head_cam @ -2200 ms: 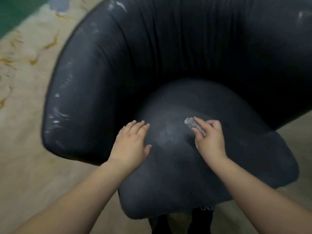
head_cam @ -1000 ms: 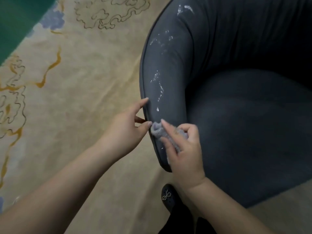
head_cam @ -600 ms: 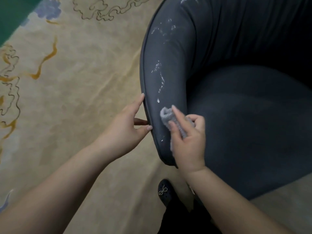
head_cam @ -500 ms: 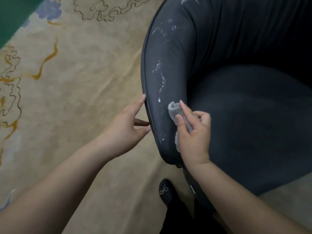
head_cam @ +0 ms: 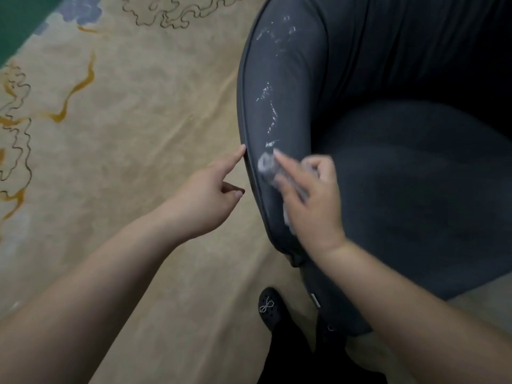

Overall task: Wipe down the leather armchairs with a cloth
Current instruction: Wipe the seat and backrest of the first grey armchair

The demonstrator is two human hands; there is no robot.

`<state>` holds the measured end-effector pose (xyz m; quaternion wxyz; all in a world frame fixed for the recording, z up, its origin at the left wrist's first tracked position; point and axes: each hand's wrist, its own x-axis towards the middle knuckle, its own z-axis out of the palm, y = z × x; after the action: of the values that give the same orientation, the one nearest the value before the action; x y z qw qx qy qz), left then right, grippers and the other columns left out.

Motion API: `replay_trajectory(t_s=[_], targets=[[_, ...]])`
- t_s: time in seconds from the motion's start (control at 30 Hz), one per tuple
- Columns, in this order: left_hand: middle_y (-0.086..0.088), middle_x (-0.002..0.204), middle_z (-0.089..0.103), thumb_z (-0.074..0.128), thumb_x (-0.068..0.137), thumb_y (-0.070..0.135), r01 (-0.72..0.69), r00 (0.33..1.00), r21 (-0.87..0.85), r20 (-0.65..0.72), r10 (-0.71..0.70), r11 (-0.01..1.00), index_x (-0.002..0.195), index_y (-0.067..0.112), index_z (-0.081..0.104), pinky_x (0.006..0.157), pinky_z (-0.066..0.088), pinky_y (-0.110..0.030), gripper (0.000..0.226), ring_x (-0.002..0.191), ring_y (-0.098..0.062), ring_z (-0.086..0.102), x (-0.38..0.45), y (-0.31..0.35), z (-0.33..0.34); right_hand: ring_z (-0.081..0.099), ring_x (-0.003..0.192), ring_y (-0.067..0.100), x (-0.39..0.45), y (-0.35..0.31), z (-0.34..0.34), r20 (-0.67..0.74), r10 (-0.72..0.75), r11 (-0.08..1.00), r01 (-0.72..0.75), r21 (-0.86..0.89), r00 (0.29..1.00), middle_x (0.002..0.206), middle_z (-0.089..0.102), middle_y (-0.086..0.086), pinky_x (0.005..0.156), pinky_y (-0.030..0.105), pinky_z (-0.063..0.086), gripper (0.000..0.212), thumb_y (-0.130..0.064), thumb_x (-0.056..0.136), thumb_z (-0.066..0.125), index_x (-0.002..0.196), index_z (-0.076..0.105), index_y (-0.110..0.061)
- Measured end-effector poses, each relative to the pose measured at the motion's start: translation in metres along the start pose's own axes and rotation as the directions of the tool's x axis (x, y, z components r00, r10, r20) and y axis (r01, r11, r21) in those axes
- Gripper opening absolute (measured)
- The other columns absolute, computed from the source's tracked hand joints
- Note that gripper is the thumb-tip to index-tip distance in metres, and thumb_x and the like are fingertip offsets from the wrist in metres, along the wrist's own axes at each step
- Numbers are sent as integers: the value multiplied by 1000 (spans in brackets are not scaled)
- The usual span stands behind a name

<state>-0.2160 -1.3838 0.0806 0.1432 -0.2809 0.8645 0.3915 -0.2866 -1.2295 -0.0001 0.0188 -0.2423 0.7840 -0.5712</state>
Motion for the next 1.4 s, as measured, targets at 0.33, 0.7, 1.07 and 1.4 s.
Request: replay_trajectory(t_s=[0.33,0.7,1.07,1.4], targets=[[6,118,60,55,94,15,-16,999,-14,-38,15,1000,148,45,23,58,39,-1,70,79,13,58,-2,1,9,49,89,18,32,14,3,-35,-32,993,28,-115,999,98,39,5,87,10,36,36,-19,88,64,124,63,-17],[7,136,53,65,89,14,-58,996,-208,-75,43,976,150,41,21,80,49,-13,79,92,6,64,-2,3,21,49,91,21,13,10,-6,56,-122,986,128,-110,991,99,42,10,87,24,43,38,-14,82,72,119,67,-21],[22,152,29,81,74,27,-139,990,-281,-42,133,950,152,39,6,98,50,-36,109,118,-9,56,51,2,-1,46,92,-3,57,11,6,-22,13,1000,-13,-12,1000,99,39,-2,87,3,35,38,-17,84,68,120,64,-29],[20,145,36,85,68,28,-213,965,-261,98,245,942,152,34,-7,88,53,-23,125,105,5,59,118,7,-37,49,98,20,155,7,30,-100,111,980,-126,-156,989,99,38,0,94,18,40,36,-18,82,72,117,67,-29]])
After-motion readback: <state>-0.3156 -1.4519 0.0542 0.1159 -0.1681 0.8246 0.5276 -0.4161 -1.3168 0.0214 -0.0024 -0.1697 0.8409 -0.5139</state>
